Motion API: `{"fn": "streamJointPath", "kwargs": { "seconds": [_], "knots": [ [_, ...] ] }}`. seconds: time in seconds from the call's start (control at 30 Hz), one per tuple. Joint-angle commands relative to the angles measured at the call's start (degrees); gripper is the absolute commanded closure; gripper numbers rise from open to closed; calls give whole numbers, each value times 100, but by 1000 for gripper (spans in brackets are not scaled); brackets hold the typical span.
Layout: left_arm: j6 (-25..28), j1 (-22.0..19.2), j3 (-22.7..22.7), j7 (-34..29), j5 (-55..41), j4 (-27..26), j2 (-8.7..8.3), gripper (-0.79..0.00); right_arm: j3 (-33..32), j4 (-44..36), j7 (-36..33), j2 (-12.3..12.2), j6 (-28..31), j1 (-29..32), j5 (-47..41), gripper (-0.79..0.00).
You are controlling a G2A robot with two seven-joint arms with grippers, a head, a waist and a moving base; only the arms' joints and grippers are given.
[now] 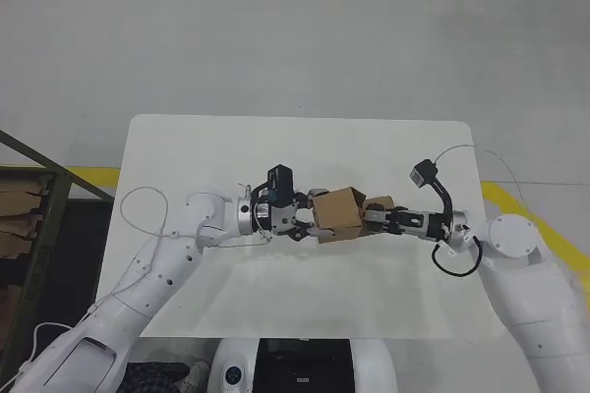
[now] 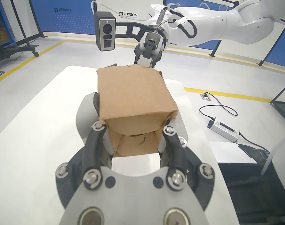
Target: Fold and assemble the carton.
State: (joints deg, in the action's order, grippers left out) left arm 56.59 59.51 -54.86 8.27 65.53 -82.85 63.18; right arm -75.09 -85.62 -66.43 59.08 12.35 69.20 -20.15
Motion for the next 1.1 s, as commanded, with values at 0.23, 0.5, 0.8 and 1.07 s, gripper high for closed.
{"fn": "streamJointPath", "kwargs": {
  "seconds": [0.23, 0.5, 0.8, 1.07],
  "knots": [
    [-98, 124, -119, 156, 291, -215, -23, -379, -771, 214, 328, -128, -129, 315, -202, 0],
    [-185, 248, -267, 531, 559, -373, -49, -376, -636, 830, 495, -126, -530, 195, -80, 0],
    [-109, 260, -225, 654, 692, -357, -39, -376, 171, 1100, 36, 27, -332, -179, -364, 0],
    [-50, 157, -107, 631, 684, -186, 1, -369, 194, 1149, -244, 39, -138, -262, -690, 0]
  ]
}}
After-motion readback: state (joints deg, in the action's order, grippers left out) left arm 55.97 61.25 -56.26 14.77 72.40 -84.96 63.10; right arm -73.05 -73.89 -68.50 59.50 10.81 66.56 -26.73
